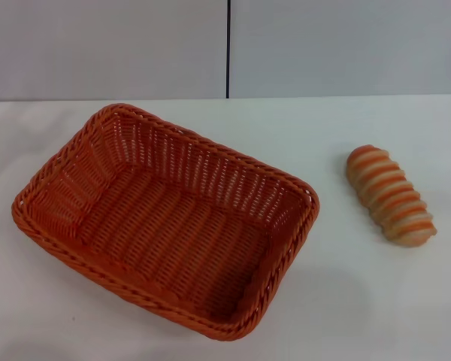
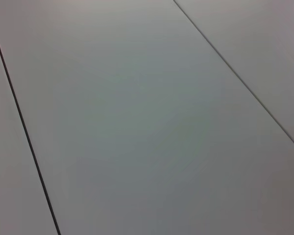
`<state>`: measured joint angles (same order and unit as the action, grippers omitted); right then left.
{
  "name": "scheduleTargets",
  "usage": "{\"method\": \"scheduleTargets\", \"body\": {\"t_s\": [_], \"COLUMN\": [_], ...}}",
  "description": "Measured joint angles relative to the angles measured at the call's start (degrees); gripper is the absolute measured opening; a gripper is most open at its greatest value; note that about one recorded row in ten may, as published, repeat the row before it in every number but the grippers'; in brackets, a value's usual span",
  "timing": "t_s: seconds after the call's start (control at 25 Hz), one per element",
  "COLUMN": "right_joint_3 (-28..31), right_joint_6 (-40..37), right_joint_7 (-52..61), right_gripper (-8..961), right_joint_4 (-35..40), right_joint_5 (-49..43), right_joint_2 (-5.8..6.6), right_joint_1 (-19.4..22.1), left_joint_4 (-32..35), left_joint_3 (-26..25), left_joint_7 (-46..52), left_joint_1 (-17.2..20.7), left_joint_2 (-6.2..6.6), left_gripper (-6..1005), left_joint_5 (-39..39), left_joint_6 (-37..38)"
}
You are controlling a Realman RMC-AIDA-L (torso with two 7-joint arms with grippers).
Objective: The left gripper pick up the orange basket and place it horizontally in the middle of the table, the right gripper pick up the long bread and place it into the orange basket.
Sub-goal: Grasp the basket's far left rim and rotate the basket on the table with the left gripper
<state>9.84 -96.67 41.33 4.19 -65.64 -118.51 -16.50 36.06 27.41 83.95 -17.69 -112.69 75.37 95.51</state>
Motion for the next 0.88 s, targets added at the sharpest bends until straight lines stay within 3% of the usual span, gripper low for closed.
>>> {"method": "scheduleTargets", "body": {"t_s": [0.04, 0.12, 0.16, 0.32, 0.36, 0.4, 0.52, 0.56, 0.72, 0.8, 0.88], "right_joint_3": [0.0, 0.0, 0.0, 0.0, 0.0, 0.0, -0.02, -0.07, -0.09, -0.22, -0.52], "right_joint_6": [0.16, 0.24, 0.26, 0.26, 0.27, 0.27, 0.27, 0.31, 0.27, 0.08, 0.05], "right_joint_7": [0.0, 0.0, 0.15, 0.46, 0.49, 0.49, 0.5, 0.51, 0.51, 0.51, 0.52], "right_gripper": [683, 683, 683, 682, 682, 683, 683, 684, 683, 682, 682], "right_joint_4": [0.01, 0.03, 0.03, 0.03, 0.0, 0.0, -0.09, -0.21, -0.3, -0.35, -0.46], "right_joint_5": [-0.01, -0.01, -0.02, -0.01, -0.01, -0.01, -0.02, -0.02, -0.01, -0.01, -0.01], "right_joint_2": [0.0, -0.05, -0.07, -0.15, -0.19, -0.19, -0.26, -0.3, -0.31, -0.35, -0.38], "right_joint_1": [0.01, 0.1, 0.28, 0.69, 1.03, 1.03, 1.7, 2.19, 2.71, 2.9, 3.11], "left_joint_4": [4.07, 5.41, 9.16, 10.27, 13.35, 17.34, 19.2, 20.74, 21.13, 21.18, 21.05], "left_joint_3": [1.22, 1.52, 1.89, 1.96, 2.35, 3.3, 3.75, 4.09, 4.2, 4.74, 5.47], "left_joint_7": [4.13, 5.56, 9.69, 10.6, 11.98, 13.04, 14.19, 14.83, 15.04, 15.73, 15.77], "left_joint_1": [-1.02, -1.5, -3.53, -4.28, -5.83, -7.41, -8.48, -9.98, -11.29, -13.68, -14.18], "left_joint_2": [0.61, 0.84, 1.54, 1.67, 1.66, 0.77, 0.23, -0.7, -1.44, -3.0, -3.51], "left_gripper": [767, 764, 762, 757, 755, 754, 750, 748, 743, 740, 737], "left_joint_5": [4.48, 6.13, 12.33, 14.27, 19.11, 24.69, 28.36, 33.64, 37.94, 46.7, 49.2], "left_joint_6": [-1.12, -1.37, -1.52, -1.3, -0.73, -1.13, -1.81, -2.9, -4.24, -8.19, -9.63]}}
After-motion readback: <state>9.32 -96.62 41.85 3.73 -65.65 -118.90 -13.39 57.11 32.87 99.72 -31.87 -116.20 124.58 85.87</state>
